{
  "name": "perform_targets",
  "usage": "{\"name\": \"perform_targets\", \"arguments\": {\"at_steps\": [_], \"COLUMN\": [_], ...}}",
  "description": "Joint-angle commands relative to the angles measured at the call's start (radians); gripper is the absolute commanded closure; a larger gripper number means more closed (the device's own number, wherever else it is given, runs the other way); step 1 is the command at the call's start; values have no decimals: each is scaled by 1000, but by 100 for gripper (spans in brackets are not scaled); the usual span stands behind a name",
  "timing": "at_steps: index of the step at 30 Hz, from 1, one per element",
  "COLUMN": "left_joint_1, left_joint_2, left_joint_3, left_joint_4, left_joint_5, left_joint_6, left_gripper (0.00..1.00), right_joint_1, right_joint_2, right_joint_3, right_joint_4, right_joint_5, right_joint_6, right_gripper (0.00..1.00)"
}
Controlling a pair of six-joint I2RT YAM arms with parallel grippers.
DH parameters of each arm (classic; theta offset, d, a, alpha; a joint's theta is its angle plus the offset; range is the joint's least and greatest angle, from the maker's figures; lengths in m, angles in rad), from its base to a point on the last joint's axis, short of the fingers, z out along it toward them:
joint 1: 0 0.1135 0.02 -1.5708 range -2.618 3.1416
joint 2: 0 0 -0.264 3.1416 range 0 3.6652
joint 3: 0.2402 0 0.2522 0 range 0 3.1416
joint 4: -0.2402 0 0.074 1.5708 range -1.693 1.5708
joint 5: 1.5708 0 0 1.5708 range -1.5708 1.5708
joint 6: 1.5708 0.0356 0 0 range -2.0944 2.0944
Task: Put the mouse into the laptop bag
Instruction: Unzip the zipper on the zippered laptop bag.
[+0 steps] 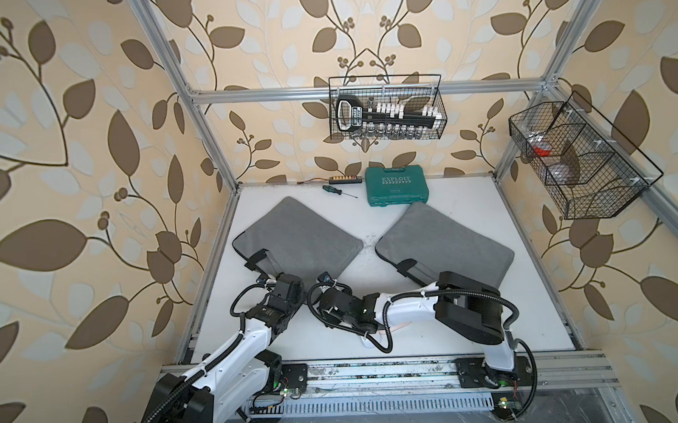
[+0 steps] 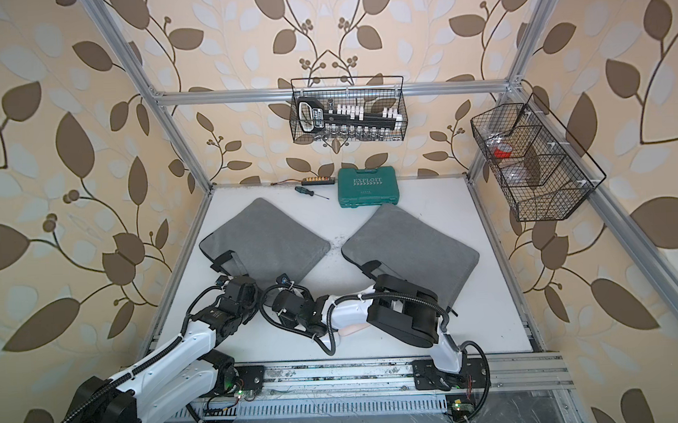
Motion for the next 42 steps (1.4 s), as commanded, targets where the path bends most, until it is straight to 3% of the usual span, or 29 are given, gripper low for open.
{"name": "perform_targets", "arguments": {"at_steps": [1, 4, 6, 11, 12, 15, 17, 20, 24, 29, 31, 33, 38, 40, 42], "left_joint_1": [-4, -4, -4, -4, -4, -4, -4, -1, 44, 127, 127, 126, 125, 125, 125], "left_joint_2": [-16, -33, -40, -40, -39, -41, -47, -64, -77, -2, 65, 135, 284, 320, 345], "left_joint_3": [31, 27, 24, 24, 25, 27, 32, 54, 69, 30, 38, 56, 85, 93, 86], "left_joint_4": [7, 1, -1, 0, 0, -3, -13, -54, -80, 93, 139, 170, 245, 257, 279], "left_joint_5": [-45, -49, -51, -46, -45, -45, -50, -83, -90, 94, 147, 192, 230, 231, 236], "left_joint_6": [18, 16, 15, 4, 2, -5, -8, -1, 33, 54, 49, 50, 31, 22, 5], "left_gripper": [77, 76, 75, 72, 68, 44, 22, 5, 1, 1, 9, 22, 66, 79, 86], "right_joint_1": [5, 5, 5, 5, 4, 5, 2, -19, -86, -137, -118, -89, -1, 26, 48], "right_joint_2": [67, 89, 90, 67, 62, 37, 7, -47, -123, -167, -171, -170, -146, -138, -130], "right_joint_3": [38, 59, 60, 24, 15, -25, -61, -118, -202, -267, -260, -249, -198, -182, -166], "right_joint_4": [-99, -129, -143, -140, -136, -108, -80, -39, 16, 95, 91, 80, 44, 32, 35], "right_joint_5": [27, 49, 68, 96, 100, 110, 114, 107, 60, -25, -23, -7, 22, 16, 2], "right_joint_6": [30, 41, 52, 66, 68, 70, 64, 57, 43, -6, -23, -32, -46, -42, -37], "right_gripper": [32, 32, 40, 75, 81, 100, 100, 100, 100, 100, 100, 100, 100, 100, 100]}}
